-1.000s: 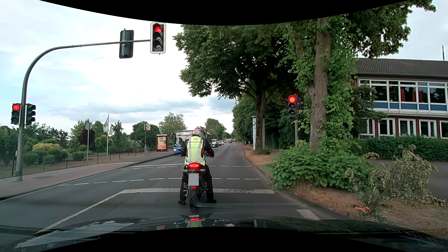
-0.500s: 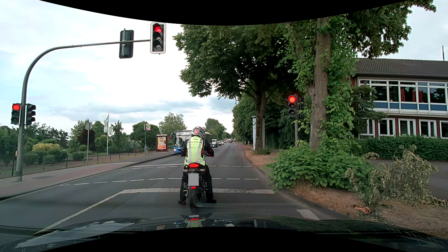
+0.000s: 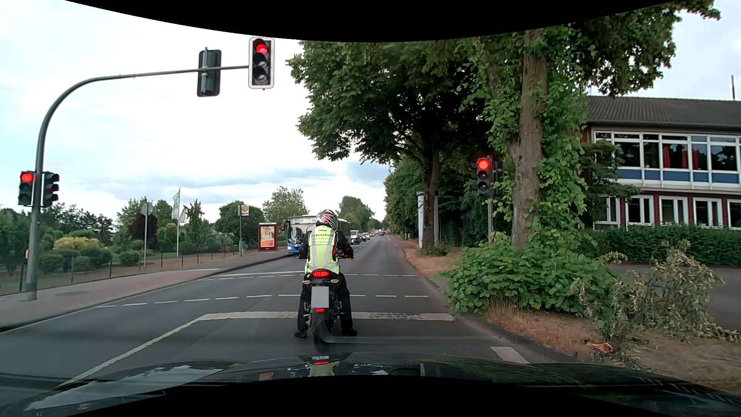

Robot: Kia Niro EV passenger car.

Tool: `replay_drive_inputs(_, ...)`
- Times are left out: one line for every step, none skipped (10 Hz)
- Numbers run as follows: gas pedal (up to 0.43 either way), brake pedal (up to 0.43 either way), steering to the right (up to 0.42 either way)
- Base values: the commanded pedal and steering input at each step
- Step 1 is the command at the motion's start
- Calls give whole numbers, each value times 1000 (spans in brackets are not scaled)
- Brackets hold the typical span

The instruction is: Follow the waypoints while adhering to traffic rules and regulations

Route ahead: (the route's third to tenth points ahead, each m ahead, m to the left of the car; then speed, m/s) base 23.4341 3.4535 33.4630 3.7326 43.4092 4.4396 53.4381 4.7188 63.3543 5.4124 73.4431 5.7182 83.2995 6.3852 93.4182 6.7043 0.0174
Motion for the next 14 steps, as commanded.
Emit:
replay_drive_inputs(0, 0, -17)
replay_drive_inputs(0, 0, -17)
replay_drive_inputs(0, 0, -17)
replay_drive_inputs(0, 0, -17)
replay_drive_inputs(0, 0, -16)
replay_drive_inputs(0, 0, -16)
replay_drive_inputs(0, 0, -17)
replay_drive_inputs(0, 0, -17)
replay_drive_inputs(0, 0, -16)
replay_drive_inputs(0, 0, -17)
replay_drive_inputs(0, 0, -16)
replay_drive_inputs(0, 0, -16)
replay_drive_inputs(0, 0, -16)
replay_drive_inputs(0, 0, -16)
